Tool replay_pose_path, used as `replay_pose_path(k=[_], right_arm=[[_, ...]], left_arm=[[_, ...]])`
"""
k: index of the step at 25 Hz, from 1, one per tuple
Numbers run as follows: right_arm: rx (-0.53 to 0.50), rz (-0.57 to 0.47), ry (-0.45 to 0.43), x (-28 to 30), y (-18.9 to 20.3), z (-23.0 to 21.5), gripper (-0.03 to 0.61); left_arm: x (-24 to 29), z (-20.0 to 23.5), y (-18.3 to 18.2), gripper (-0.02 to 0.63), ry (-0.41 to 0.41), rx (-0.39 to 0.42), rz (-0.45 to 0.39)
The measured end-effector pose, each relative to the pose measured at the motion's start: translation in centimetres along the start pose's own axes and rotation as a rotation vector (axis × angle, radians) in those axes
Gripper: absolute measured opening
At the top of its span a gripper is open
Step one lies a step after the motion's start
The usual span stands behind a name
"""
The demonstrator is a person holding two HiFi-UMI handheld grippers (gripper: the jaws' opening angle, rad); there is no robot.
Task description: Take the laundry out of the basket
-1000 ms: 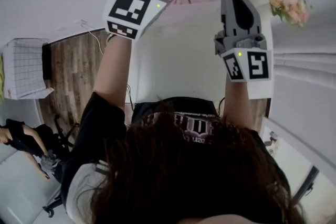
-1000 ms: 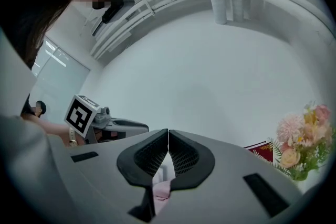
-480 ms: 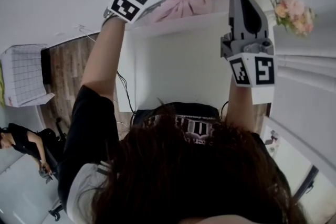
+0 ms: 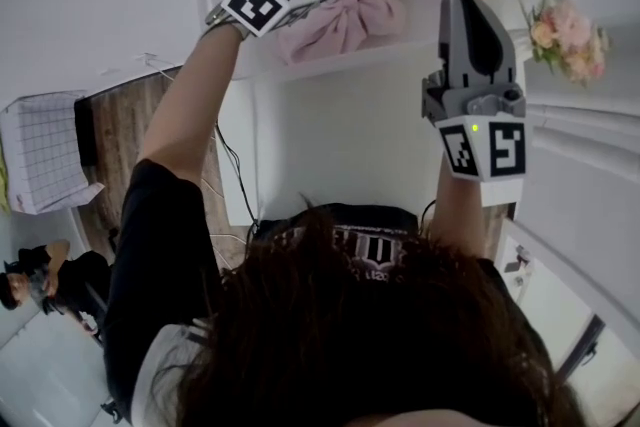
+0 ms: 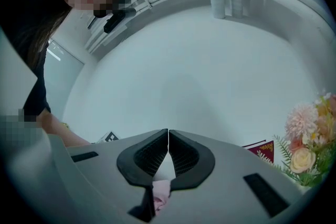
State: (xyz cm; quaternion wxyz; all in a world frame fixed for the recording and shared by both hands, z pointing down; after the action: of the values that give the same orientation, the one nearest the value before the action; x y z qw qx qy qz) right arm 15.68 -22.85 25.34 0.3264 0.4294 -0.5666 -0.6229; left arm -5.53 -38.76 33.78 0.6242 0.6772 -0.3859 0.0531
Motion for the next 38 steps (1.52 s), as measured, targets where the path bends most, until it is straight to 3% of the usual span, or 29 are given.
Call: replay_pose_path(k=[4, 11, 15, 22, 26, 28, 33, 38], right_arm=[[0.005, -0.001, -0.012, 0.4, 0.1, 0.0, 0.028], [0.017, 0.003, -0.013, 0.9, 0.7, -0.6, 0.028], [0.015, 0.009, -0.011, 1.0, 1.0, -0.8, 0.028], [0.017, 0.016, -0.019, 1.1, 1.4, -1.2, 0.028], [0.015, 0.021, -0.018, 1.2, 1.6, -1.3, 0.028], [0.014, 0.022, -0.018, 1.3, 1.7, -1.3, 0.028], [0.013, 0.031, -0.019, 1.4, 1.8, -1.3, 0.028], [0.017, 0.034, -0.022, 1.6, 1.9, -1.2, 0.028]], left_arm=[[1.1, 0.5, 0.6, 0.313, 0.065, 0.071, 0.095], [3.8, 0.7, 1.6, 0.327, 0.132, 0.127, 0.179], [5.6, 0.3, 2.3, 0.328, 0.152, 0.128, 0.191], [5.9, 2.3, 2.9, 0.333, 0.158, 0.002, 0.168], [6.1, 2.3, 3.5, 0.327, 0.141, 0.072, 0.222], [6.6, 2.2, 3.9, 0.315, 0.133, 0.092, 0.239], [7.1, 2.2, 4.5, 0.275, 0.134, 0.046, 0.229], [7.4, 1.2, 4.6, 0.140, 0.159, 0.089, 0.205]])
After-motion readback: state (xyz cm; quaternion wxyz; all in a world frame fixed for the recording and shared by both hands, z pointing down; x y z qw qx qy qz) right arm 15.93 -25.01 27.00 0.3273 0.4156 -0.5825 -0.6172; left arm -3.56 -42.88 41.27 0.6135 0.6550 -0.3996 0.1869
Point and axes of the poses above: the fingertips, and each gripper's own axes: x forward along the fingers, z to its left, y out of its underside, the point moved 10 cm from there along -x, backward along the fingers, and after that the axes turned 4 degrees about z, right-handed, at the moved point
